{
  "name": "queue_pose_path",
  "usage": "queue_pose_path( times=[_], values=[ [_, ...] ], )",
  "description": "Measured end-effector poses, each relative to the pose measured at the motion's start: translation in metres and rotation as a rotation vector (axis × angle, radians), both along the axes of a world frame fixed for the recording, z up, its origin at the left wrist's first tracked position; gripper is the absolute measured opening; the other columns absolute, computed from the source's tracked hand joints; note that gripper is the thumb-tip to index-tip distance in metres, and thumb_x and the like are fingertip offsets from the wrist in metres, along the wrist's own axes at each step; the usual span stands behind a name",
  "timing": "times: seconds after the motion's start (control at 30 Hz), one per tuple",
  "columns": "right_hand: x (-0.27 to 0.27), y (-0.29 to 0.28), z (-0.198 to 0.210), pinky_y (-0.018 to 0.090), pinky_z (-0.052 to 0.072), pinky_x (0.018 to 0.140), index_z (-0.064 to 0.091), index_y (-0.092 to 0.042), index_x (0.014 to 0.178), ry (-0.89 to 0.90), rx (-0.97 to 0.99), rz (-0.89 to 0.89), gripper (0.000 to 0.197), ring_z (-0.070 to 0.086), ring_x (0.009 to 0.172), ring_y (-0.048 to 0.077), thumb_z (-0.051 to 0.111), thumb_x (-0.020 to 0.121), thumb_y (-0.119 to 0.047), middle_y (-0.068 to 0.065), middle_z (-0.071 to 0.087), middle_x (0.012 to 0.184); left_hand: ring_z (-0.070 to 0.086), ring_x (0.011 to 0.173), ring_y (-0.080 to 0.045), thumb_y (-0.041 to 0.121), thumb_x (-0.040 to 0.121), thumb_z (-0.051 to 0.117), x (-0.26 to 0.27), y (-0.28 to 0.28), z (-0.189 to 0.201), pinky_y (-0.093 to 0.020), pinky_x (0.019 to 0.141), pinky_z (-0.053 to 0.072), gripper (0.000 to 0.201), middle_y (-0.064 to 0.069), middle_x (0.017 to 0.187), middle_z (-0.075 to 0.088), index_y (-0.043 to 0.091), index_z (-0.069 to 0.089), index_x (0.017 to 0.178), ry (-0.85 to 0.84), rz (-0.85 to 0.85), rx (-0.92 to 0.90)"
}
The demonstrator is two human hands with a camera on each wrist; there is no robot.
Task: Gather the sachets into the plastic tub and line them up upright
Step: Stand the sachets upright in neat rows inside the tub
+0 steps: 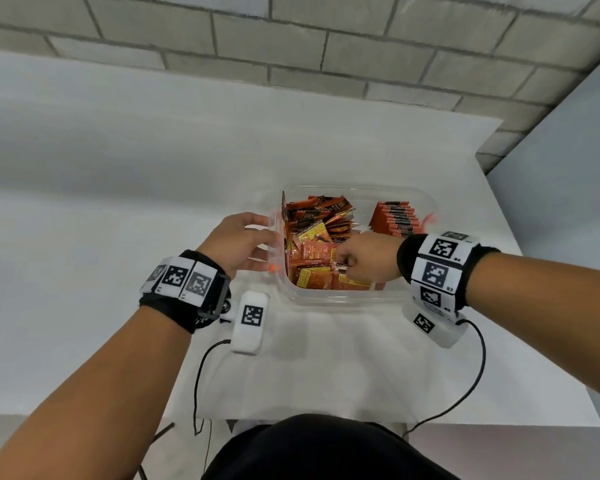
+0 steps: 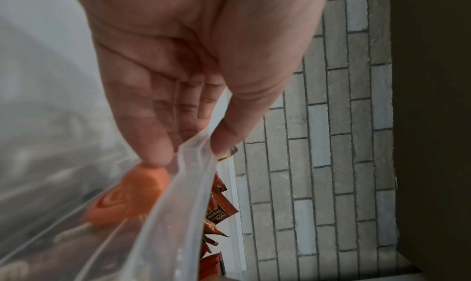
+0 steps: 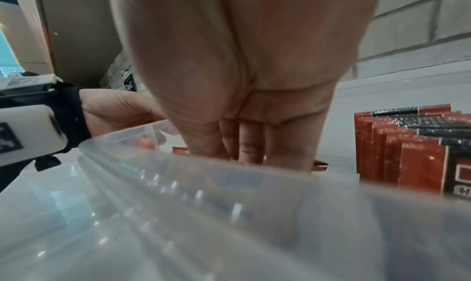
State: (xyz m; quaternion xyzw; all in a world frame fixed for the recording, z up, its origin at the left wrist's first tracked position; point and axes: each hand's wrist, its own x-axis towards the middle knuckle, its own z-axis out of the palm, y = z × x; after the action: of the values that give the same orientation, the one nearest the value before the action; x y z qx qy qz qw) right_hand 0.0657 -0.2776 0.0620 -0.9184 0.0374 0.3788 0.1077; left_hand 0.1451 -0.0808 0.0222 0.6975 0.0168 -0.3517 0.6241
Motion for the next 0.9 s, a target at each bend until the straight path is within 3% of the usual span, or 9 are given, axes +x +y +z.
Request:
queue_pose_path(
  times=[0.1,0.17,0.23,0.3,0.5,0.63,0.73,0.83,0.9],
  values=[
    [0.001,0.003,-0.001,0.016,0.041,0.059,0.048,-0.011,0.133,-0.07,-0.033,0.059,0.037,0.05,0.08,0.014,0.05,0.096,-0.016,-0.006,0.051,0.089,0.061,0.054,-0.017,0.001,0.082,0.067,0.0,0.0,-0.001,-0.027,0.05,0.053,0.033,-0.008,0.079,0.065,0.01,0.058,0.113,0.0,0.002,-0.008],
    [0.001,0.006,-0.001,0.015,0.034,0.057,0.042,-0.014,0.138,-0.081,-0.001,0.05,0.047,0.047,0.079,0.011,0.055,0.094,-0.022,-0.013,0.047,0.086,0.062,0.054,-0.016,0.002,0.083,0.067,0.0,-0.001,-0.002,-0.027,0.051,0.053,0.033,-0.007,0.078,0.066,0.01,0.058,0.113,-0.003,0.002,-0.009],
    [0.001,0.011,-0.002,0.016,0.04,0.073,0.032,-0.018,0.144,-0.062,0.043,0.066,0.06,0.052,0.093,0.012,0.06,0.091,-0.024,-0.004,0.056,0.116,0.062,0.054,-0.016,0.002,0.083,0.067,0.0,0.0,-0.003,-0.026,0.05,0.053,0.033,-0.008,0.078,0.066,0.01,0.058,0.113,-0.007,0.01,-0.011],
    [0.001,0.015,-0.004,0.021,0.039,0.084,0.027,-0.021,0.147,-0.074,0.047,0.097,0.067,0.051,0.114,0.02,0.063,0.09,-0.02,0.006,0.048,0.137,0.062,0.054,-0.016,0.002,0.083,0.067,0.0,0.0,-0.003,-0.026,0.05,0.052,0.033,-0.008,0.079,0.066,0.01,0.057,0.114,-0.006,0.015,-0.012],
    [0.007,0.026,-0.017,0.025,0.04,0.08,0.037,-0.018,0.142,-0.146,0.017,0.171,0.055,0.053,0.108,0.023,0.058,0.092,-0.012,0.003,0.053,0.131,0.062,0.054,-0.016,0.003,0.084,0.067,0.0,-0.001,-0.005,-0.026,0.05,0.053,0.033,-0.007,0.078,0.065,0.01,0.058,0.115,-0.009,0.023,-0.019],
    [0.007,0.024,-0.017,0.027,0.039,0.087,0.047,-0.014,0.137,-0.172,-0.021,0.177,0.043,0.051,0.115,0.025,0.055,0.095,-0.015,0.008,0.055,0.129,0.062,0.057,-0.017,0.005,0.084,0.068,-0.001,0.0,-0.007,-0.026,0.05,0.053,0.033,-0.007,0.078,0.065,0.01,0.058,0.115,-0.011,0.027,-0.024],
    [0.005,0.016,-0.005,0.031,0.044,0.097,0.047,-0.019,0.139,-0.21,0.02,0.092,0.044,0.052,0.118,0.025,0.055,0.095,-0.019,0.007,0.053,0.134,0.064,0.073,-0.019,0.013,0.086,0.069,0.001,0.002,-0.006,-0.029,0.056,0.054,0.033,-0.007,0.094,0.066,0.014,0.058,0.116,-0.025,0.057,0.003],
    [0.0,-0.001,0.016,0.029,0.049,0.086,0.058,-0.019,0.125,-0.283,0.122,-0.005,0.031,0.059,0.1,0.018,0.057,0.094,-0.02,0.001,0.061,0.121,0.056,0.097,-0.02,0.026,0.088,0.066,0.006,0.008,0.002,-0.03,0.065,0.05,0.032,-0.004,0.119,0.059,0.018,0.057,0.118,-0.082,0.188,0.031],
    [-0.005,-0.015,0.031,0.026,0.049,0.077,0.06,-0.02,0.12,-0.337,0.185,-0.083,0.027,0.061,0.09,0.014,0.059,0.093,-0.023,-0.001,0.063,0.118,0.052,0.102,-0.017,0.03,0.089,0.063,0.005,0.01,0.016,-0.03,0.069,0.047,0.034,0.0,0.122,0.056,0.018,0.057,0.12,-0.169,0.252,-0.01]
  ],
)
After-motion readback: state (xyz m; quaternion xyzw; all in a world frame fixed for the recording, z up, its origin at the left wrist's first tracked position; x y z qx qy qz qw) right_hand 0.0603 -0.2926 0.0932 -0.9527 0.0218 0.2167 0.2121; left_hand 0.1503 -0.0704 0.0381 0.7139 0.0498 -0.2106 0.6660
